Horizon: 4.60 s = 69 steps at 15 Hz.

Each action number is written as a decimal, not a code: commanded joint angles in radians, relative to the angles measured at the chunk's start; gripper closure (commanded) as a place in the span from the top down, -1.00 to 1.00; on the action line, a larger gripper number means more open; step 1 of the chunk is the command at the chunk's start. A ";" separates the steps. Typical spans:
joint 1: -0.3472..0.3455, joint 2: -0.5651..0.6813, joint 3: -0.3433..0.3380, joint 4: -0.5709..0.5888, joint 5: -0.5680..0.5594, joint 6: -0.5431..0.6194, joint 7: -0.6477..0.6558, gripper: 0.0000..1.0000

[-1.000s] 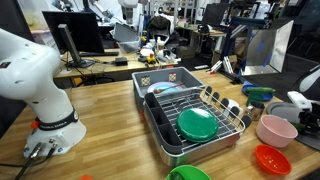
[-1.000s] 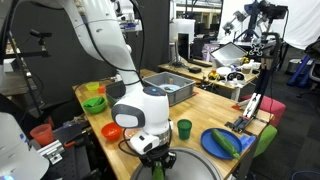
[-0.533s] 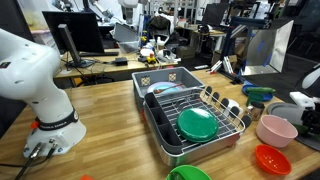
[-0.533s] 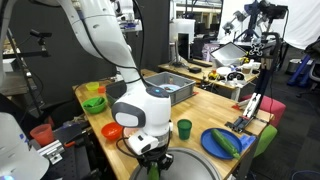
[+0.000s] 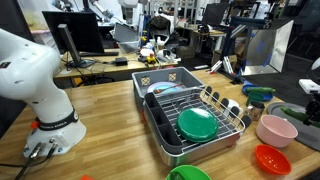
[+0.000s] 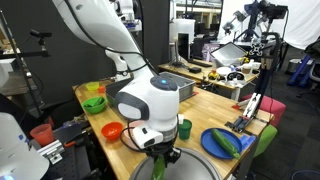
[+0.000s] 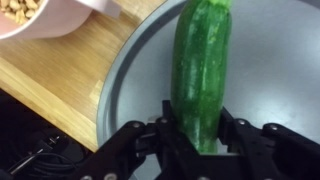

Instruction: Take the zucchini from the grey plate and put it on the blue plate

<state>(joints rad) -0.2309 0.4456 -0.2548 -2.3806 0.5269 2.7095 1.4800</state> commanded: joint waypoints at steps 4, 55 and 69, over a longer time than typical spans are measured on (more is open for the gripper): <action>-0.035 -0.012 0.009 0.155 0.051 -0.111 0.033 -0.64; 0.098 0.505 -0.077 0.854 -0.447 -0.168 0.047 -0.64; 0.129 0.591 -0.098 0.959 -0.457 -0.215 0.065 -0.64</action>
<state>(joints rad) -0.1028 1.0145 -0.3423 -1.4662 0.0892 2.5387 1.5385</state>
